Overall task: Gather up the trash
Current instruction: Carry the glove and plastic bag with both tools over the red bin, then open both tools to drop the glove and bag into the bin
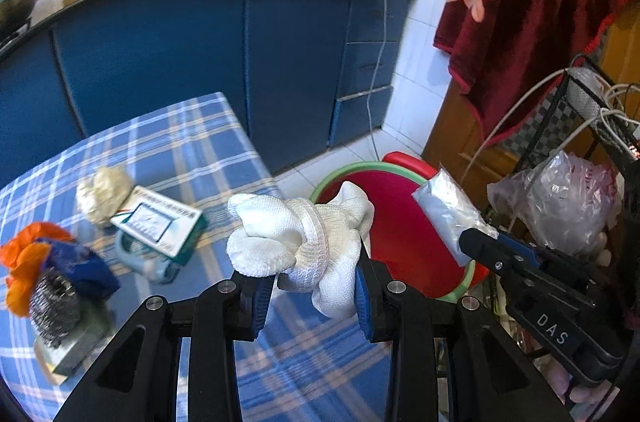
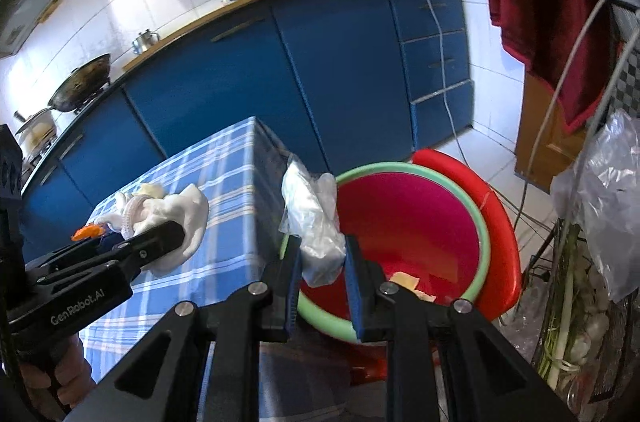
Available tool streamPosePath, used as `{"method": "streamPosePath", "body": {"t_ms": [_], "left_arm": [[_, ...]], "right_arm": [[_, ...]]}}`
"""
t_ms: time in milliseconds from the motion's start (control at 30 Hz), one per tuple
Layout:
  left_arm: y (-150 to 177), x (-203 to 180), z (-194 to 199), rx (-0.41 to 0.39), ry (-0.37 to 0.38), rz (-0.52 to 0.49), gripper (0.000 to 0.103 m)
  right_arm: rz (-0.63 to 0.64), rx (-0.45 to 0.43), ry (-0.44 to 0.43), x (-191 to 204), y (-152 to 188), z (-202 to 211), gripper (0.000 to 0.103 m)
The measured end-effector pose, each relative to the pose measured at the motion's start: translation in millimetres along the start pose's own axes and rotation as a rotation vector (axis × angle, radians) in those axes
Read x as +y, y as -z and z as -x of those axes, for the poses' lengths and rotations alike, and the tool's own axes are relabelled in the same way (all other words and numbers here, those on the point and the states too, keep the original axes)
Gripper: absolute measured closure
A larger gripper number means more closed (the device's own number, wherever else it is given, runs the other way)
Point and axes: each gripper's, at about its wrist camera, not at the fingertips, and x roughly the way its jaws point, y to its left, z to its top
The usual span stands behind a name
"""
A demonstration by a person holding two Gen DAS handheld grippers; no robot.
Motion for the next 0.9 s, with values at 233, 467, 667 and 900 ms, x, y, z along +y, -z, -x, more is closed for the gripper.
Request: {"method": "streamPosePath", "body": {"t_ms": [233,467,667,900], "left_arm": [[-9.1,-14.8,-26.9,0.028,-0.012,-0.045,0.067],[-16.2,-26.6,-52.7,0.054,-0.012,-0.073,0.067],[-17.2,-33.2,-71.3,0.077,-0.011,-0.077,0.067],[-17.1,-38.0,-93.9,0.113,-0.019,-0.084,0.067]], "right_arm": [[-0.022,0.016,0.039,-19.1,0.9,-13.9,0.080],[-0.054,0.041,0.060,-36.6,1.3,-28.3,0.080],[-0.062,0.056,0.073,-46.0,-1.5,-39.2,0.080],[-0.083,0.076,0.084,-57.8,0.2,-48.3,0.080]]}}
